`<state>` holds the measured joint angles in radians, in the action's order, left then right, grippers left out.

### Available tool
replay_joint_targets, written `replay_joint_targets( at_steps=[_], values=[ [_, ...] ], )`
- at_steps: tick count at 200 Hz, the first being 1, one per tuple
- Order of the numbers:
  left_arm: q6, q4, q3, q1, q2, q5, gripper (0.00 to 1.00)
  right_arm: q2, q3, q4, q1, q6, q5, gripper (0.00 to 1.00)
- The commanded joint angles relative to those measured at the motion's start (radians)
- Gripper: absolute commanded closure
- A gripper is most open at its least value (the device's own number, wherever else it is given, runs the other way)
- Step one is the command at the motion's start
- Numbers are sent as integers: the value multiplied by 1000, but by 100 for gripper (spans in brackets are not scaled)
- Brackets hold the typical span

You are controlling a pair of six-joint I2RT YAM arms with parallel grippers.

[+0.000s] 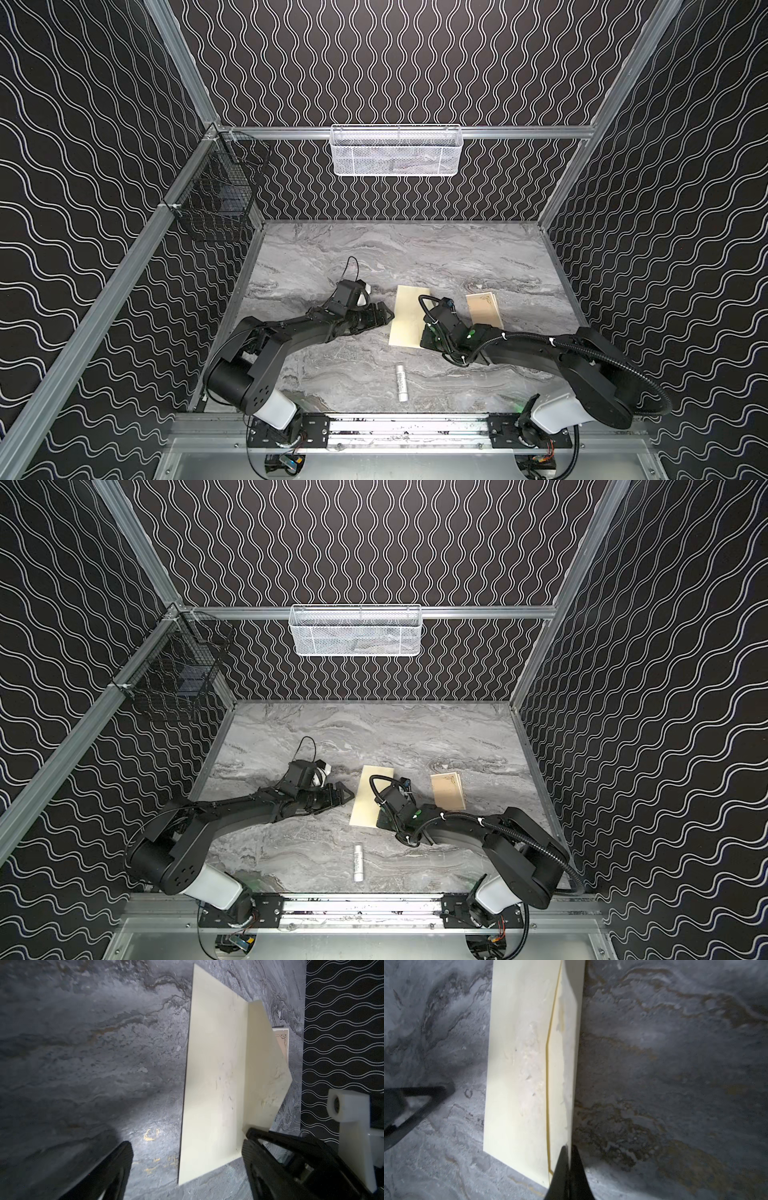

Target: Place the letter into the envelope and seal it

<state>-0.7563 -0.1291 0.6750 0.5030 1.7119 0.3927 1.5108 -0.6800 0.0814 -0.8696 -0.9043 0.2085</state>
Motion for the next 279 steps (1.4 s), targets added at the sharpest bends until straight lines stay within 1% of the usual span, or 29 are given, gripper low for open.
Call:
replay_joint_targets(
  at_steps=[1, 26, 48, 132, 151, 172, 195, 227, 243, 269, 279],
  values=[
    [-2, -42, 9, 0, -5, 3, 13, 23, -10, 9, -3, -2, 26, 100],
    [-1, -41, 4, 1, -11, 0, 13, 56, -16, 9, -9, 31, 13, 99],
    [-4, -49, -2, 3, -8, 3, 13, 82, -47, 45, -19, 92, 23, 100],
    [-6, -36, 26, 25, -3, -7, 13, 100, -107, 99, -20, 274, 12, 100],
    [-8, -33, 30, 27, -2, -9, 13, 101, -116, 124, -9, 272, 15, 100],
    [-9, -35, 31, 28, 1, -12, 13, 98, -111, 104, -7, 285, 0, 100],
    [-11, -33, 34, 31, 3, -12, 13, 128, -134, 120, -7, 336, -6, 97],
    [-10, -28, 39, 34, 2, -18, 13, 141, -145, 138, -6, 352, -23, 88],
    [-7, -22, 42, 37, 0, -20, 13, 120, -142, 141, -5, 340, -33, 81],
    [8, 4, 65, 44, -7, -34, 12, 51, -144, 175, -2, 326, -44, 63],
    [8, 12, 73, 49, -12, -35, 12, 23, -148, 197, 0, 321, -40, 58]
  ],
)
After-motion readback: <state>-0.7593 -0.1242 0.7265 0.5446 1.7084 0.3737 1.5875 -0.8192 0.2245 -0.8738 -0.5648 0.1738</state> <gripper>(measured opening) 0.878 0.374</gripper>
